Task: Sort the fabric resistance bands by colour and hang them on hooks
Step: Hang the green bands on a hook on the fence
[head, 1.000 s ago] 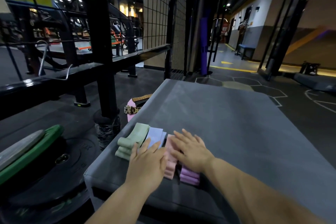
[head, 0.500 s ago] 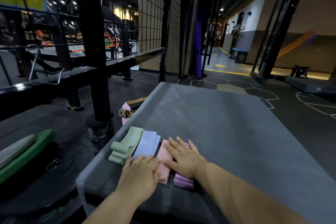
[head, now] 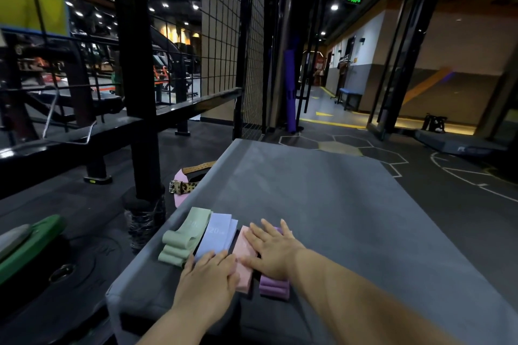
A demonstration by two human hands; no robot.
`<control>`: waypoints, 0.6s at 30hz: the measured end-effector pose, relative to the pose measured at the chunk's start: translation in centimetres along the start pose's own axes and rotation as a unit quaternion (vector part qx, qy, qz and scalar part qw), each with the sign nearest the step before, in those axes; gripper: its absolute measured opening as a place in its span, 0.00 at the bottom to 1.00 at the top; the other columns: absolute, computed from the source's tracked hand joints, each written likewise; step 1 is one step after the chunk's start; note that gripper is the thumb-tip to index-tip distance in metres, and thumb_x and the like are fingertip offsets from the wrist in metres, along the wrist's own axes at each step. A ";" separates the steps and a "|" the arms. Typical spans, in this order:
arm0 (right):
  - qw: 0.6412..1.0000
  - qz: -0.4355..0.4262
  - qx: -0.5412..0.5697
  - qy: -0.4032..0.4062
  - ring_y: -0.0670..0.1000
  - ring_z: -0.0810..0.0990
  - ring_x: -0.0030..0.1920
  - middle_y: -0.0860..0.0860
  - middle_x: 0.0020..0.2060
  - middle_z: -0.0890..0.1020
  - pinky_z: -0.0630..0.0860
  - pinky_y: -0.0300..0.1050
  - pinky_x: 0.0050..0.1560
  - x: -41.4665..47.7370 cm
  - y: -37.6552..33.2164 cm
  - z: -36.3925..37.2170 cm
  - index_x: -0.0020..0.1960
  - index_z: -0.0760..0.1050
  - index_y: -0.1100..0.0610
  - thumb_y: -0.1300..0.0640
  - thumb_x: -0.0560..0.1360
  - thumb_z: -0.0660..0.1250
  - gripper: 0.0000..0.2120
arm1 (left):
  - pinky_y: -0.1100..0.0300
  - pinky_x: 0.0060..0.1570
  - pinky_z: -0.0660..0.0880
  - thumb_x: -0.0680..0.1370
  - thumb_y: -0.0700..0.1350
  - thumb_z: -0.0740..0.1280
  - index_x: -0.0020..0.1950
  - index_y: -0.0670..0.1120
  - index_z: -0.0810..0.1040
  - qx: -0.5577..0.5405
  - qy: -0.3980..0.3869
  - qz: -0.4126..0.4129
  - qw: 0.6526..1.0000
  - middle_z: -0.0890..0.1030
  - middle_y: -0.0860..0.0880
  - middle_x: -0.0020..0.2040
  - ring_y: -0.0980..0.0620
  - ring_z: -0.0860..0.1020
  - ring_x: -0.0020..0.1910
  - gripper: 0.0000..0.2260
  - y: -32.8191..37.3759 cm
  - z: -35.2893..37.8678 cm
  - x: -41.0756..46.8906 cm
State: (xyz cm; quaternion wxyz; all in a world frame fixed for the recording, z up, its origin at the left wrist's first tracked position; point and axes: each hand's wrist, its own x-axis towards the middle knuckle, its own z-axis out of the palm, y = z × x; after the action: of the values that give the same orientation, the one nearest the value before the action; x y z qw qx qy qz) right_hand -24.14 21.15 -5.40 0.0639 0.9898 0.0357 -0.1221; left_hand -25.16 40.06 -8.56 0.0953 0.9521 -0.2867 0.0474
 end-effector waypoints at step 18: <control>0.983 0.081 0.132 0.103 0.45 0.46 0.79 0.42 0.78 0.56 0.44 0.56 0.77 -1.3 -1.3 -2.5 0.76 0.61 0.45 0.43 0.84 0.47 0.22 | 0.49 0.49 0.70 0.76 0.42 0.67 0.47 0.48 0.78 -0.280 0.300 -0.210 0.888 0.79 0.45 0.49 0.40 0.74 0.52 0.02 -1.2 -2.4 0.0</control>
State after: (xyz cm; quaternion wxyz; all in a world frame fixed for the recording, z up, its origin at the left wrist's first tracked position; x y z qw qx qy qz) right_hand -24.96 22.75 -2.85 -0.0619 0.9964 -0.0551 -0.0176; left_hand -24.57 41.55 -6.44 0.4468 0.8644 -0.0393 0.2274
